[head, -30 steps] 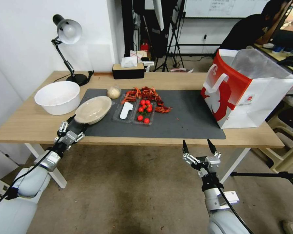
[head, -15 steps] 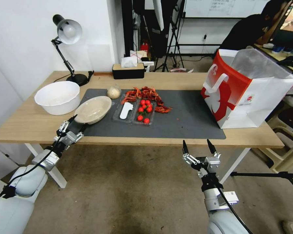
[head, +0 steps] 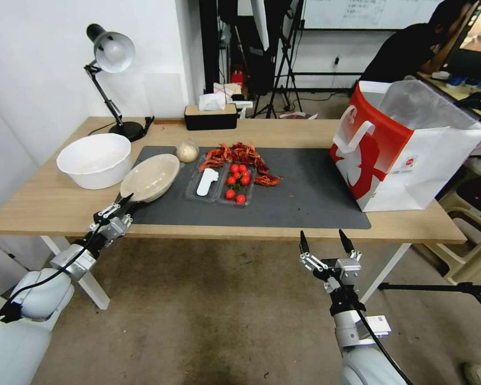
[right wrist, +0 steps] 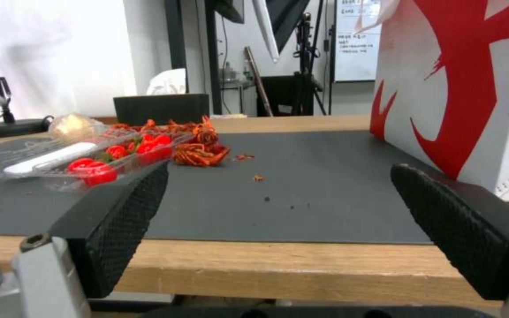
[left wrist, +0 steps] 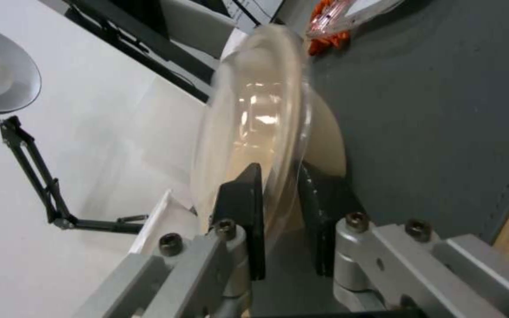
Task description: Pick up the trash from the table and place it into the takeout bag.
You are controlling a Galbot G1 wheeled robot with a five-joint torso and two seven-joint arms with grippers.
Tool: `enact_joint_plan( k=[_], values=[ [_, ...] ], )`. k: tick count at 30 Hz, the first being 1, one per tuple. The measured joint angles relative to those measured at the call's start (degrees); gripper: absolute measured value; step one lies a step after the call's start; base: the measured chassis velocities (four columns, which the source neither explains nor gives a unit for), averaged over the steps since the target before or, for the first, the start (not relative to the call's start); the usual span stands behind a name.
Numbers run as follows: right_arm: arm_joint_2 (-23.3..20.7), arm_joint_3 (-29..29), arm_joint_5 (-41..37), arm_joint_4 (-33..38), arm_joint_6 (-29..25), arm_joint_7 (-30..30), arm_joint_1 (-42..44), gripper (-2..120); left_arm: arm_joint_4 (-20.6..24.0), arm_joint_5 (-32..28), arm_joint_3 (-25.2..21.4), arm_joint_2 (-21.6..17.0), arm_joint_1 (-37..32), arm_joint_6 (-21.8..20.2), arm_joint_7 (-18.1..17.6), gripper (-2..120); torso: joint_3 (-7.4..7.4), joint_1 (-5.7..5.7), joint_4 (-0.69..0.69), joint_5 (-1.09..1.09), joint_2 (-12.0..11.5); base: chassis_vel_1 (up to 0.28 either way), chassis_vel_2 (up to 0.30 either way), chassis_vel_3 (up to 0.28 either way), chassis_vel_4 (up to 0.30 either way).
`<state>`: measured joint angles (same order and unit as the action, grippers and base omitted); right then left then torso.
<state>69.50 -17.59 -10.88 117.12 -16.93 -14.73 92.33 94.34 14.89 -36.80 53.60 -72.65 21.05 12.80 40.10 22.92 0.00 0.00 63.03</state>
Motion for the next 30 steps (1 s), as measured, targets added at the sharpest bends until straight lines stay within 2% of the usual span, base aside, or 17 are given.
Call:
enact_joint_plan(
  k=[8,10,20,28,30],
  values=[
    [0.2,-0.01,0.14,-0.02,-0.15,0.01,0.1,95,0.0,0.72,-0.06,-0.16,0.24,0.73,0.3,8,0.0,0.0,0.0,0.0,0.0,0.0,0.0,0.0,0.0],
    [0.22,-0.05,0.18,-0.02,-0.19,0.01,0.12,95,0.13,0.86,0.0,-0.2,0.48,1.12,0.52,1,0.0,0.0,0.0,0.01,0.0,0.0,0.0,0.0,0.0],
    [0.33,-0.18,0.31,0.09,-0.28,-0.04,0.23,95,1.42,0.6,0.33,-0.32,0.99,2.23,0.65,0,0.01,0.0,0.0,0.0,0.0,0.0,0.0,0.0,0.0],
    [0.65,-0.15,0.66,0.2,-0.28,-0.06,0.24,95,4.86,-4.39,2.46,-2.6,1.71,2.31,0.82,0,0.01,0.0,0.0,0.01,0.0,0.0,0.0,0.0,0.0],
    [0.91,-0.15,0.99,0.26,-0.3,-0.07,0.28,95,7.12,-8.93,5.97,-5.2,3.75,2.01,0.84,0,0.01,0.0,0.0,0.01,0.0,0.0,0.0,0.0,0.0]
  ],
)
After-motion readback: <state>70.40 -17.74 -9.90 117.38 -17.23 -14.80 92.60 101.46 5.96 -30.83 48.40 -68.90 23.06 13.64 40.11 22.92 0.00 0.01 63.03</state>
